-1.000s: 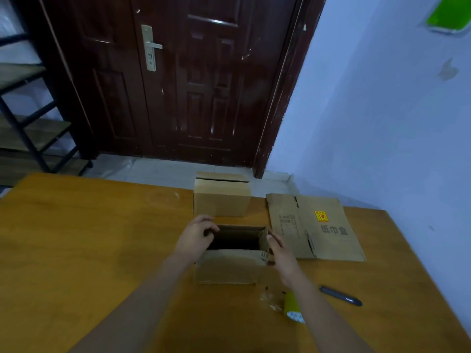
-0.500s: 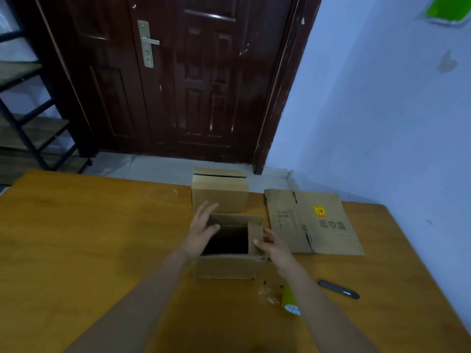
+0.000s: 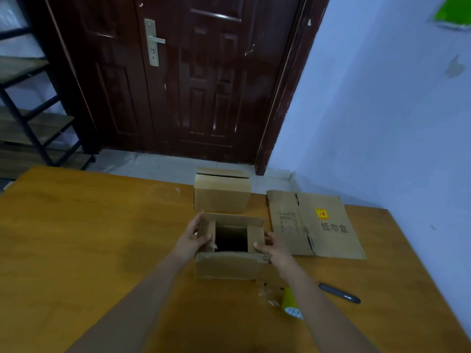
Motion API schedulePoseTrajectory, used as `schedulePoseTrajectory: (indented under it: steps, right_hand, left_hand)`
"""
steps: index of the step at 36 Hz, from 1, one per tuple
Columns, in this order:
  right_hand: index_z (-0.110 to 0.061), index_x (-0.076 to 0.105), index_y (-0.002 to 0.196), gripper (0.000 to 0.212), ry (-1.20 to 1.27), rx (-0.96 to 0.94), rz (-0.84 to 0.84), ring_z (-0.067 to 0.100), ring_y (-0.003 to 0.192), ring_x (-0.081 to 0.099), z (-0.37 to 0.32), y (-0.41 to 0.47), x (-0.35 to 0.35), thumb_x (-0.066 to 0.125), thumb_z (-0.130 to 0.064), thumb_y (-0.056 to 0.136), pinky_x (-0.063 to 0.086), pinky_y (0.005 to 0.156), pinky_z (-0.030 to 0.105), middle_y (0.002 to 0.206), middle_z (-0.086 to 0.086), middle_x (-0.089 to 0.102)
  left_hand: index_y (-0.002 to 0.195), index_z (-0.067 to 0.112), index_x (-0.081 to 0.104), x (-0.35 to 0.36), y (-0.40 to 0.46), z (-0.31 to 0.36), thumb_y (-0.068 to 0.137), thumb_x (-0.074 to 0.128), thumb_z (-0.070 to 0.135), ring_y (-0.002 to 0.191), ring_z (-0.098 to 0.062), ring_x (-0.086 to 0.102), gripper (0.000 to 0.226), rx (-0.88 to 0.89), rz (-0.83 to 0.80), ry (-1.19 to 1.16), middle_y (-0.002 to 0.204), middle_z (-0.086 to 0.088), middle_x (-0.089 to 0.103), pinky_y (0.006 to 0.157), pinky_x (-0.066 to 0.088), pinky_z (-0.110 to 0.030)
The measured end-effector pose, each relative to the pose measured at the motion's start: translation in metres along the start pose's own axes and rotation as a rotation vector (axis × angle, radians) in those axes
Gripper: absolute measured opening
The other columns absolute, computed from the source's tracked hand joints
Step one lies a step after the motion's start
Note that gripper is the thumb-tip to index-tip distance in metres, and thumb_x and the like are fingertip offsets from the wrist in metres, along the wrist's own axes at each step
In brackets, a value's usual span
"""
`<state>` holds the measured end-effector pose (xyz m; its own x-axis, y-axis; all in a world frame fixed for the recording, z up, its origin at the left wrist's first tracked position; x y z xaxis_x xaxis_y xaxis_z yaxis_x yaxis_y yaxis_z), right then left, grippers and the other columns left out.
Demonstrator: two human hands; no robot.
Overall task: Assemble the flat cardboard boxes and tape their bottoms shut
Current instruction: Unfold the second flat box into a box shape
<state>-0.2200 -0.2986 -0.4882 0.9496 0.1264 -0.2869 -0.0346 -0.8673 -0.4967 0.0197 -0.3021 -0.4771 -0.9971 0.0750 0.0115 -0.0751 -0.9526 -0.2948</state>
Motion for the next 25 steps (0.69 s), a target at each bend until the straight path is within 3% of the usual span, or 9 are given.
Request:
schedulePoseTrajectory:
  steps: [4,7,10,13,16,19,21,23,25]
  right_hand:
    - [-0.025,0.025,0.148,0.068,-0.063,-0.164,0.098,0.020,0.132,0.040,-0.019,-0.009,-0.006,0.061,-0.029,0.090,0.038,0.108,0.041,0.148,0.003,0.036]
    - [-0.039,0.018,0.149,0.065,-0.128,-0.366,0.095,0.010,0.141,0.020,-0.042,-0.028,-0.004,0.052,-0.042,0.093,0.025,0.115,0.040,0.155,-0.011,0.018]
    - [-0.044,0.003,0.148,0.077,-0.500,-0.539,0.052,0.001,0.140,-0.002,-0.055,-0.040,0.008,0.049,-0.058,0.087,0.008,0.113,0.033,0.154,-0.021,0.000]
    - [-0.043,-0.005,0.146,0.081,-0.892,-0.617,0.075,0.006,0.143,-0.012,-0.056,-0.035,0.019,0.025,-0.077,0.079,-0.004,0.117,0.038,0.156,-0.019,-0.006]
    - [-0.035,0.003,0.150,0.083,-0.988,-0.582,0.139,0.007,0.145,-0.002,-0.059,-0.029,0.018,0.012,-0.074,0.078,-0.005,0.116,0.036,0.157,-0.014,0.009]
    - [-0.032,0.016,0.150,0.087,-1.098,-0.577,0.120,0.010,0.145,0.011,-0.060,-0.025,0.026,-0.002,-0.072,0.075,-0.003,0.116,0.035,0.155,-0.010,0.024]
    - [-0.031,0.024,0.148,0.083,-1.146,-0.574,0.103,0.011,0.143,0.019,-0.057,-0.025,0.033,-0.002,-0.071,0.081,0.002,0.117,0.041,0.151,-0.010,0.032]
    - [-0.029,0.042,0.141,0.067,-1.185,-0.587,0.153,0.014,0.136,0.037,-0.053,-0.025,0.038,0.006,-0.057,0.092,0.022,0.115,0.050,0.140,-0.009,0.048]
    - [-0.027,0.054,0.131,0.063,-1.165,-0.581,0.195,0.017,0.127,0.050,-0.047,-0.026,0.041,0.005,-0.049,0.099,0.039,0.105,0.051,0.130,-0.007,0.058]
  left_hand:
    - [0.138,0.021,0.036,-0.001,0.005,0.007,0.087,0.057,-0.008,0.105,-0.010,0.045,0.062,0.020,0.062,0.009,0.127,0.002,0.043,0.057,0.051,-0.011]
    - [0.117,0.023,0.048,-0.003,0.010,0.006,0.084,0.059,-0.011,0.104,-0.015,0.049,0.048,0.031,0.080,0.058,0.115,0.002,0.051,0.059,0.052,-0.017]
    - [0.096,0.026,0.052,-0.005,0.014,0.005,0.083,0.059,-0.012,0.101,-0.023,0.055,0.041,0.031,0.090,0.090,0.107,0.001,0.053,0.068,0.056,-0.031]
    - [0.091,0.022,0.054,-0.005,0.016,0.005,0.083,0.058,-0.012,0.095,-0.023,0.056,0.035,0.046,0.081,0.112,0.105,-0.004,0.055,0.070,0.056,-0.034]
    - [0.089,0.018,0.057,-0.007,0.018,0.003,0.091,0.053,-0.001,0.097,-0.026,0.058,0.020,0.060,0.062,0.140,0.100,-0.007,0.060,0.080,0.053,-0.038]
    - [0.090,0.019,0.060,-0.007,0.014,0.002,0.100,0.041,0.013,0.090,-0.018,0.056,0.022,0.027,0.060,0.122,0.096,-0.003,0.059,0.072,0.044,-0.027]
    - [0.092,0.024,0.062,-0.006,0.013,0.002,0.101,0.040,0.023,0.099,-0.018,0.054,0.024,0.044,0.033,0.185,0.101,0.001,0.059,0.077,0.041,-0.027]
    - [0.095,0.033,0.062,-0.006,0.011,0.001,0.100,0.041,0.035,0.109,-0.015,0.050,0.021,0.050,0.018,0.284,0.111,0.008,0.055,0.091,0.039,-0.031]
    - [0.102,0.035,0.059,-0.002,0.008,0.003,0.099,0.041,0.041,0.108,-0.012,0.047,0.019,0.067,-0.004,0.422,0.114,0.010,0.048,0.093,0.037,-0.031]
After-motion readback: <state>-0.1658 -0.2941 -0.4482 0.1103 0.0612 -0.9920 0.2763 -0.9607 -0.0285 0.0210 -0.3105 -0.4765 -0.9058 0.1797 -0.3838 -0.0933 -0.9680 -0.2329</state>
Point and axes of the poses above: each hand's wrist, its own y-axis towards the middle knuckle, its own x-axis out of the palm, z = x × y, the point moved 9 cm from there along y, towards the middle knuckle
